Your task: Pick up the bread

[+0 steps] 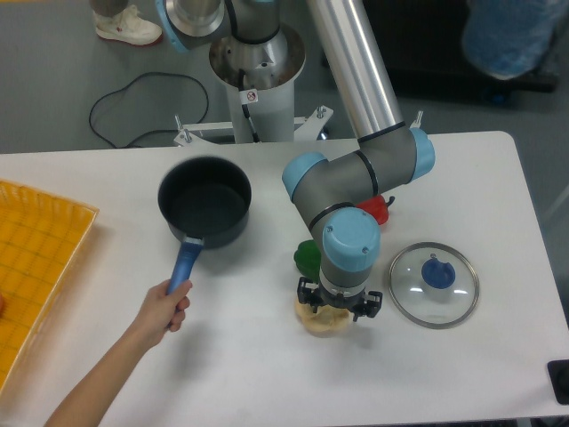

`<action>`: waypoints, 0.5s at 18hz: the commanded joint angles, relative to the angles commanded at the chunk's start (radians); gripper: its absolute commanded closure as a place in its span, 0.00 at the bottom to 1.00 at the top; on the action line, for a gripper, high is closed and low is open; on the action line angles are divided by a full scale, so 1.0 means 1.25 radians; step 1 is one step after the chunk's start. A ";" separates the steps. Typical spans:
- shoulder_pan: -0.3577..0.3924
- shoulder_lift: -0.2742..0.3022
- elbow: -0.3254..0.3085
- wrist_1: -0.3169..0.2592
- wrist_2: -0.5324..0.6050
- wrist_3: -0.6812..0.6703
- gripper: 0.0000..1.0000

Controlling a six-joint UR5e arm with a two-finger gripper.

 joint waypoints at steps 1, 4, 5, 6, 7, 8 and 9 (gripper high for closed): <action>0.000 -0.001 0.000 0.000 0.001 0.000 0.27; 0.000 -0.005 0.000 0.001 0.001 0.000 0.35; 0.000 -0.005 0.000 0.004 0.001 0.000 0.42; 0.001 -0.005 0.000 0.004 0.000 -0.001 0.51; 0.000 -0.005 0.000 0.004 0.000 -0.002 0.57; 0.000 -0.004 0.000 0.004 0.000 -0.004 0.63; 0.001 -0.004 0.000 0.004 0.000 -0.005 0.69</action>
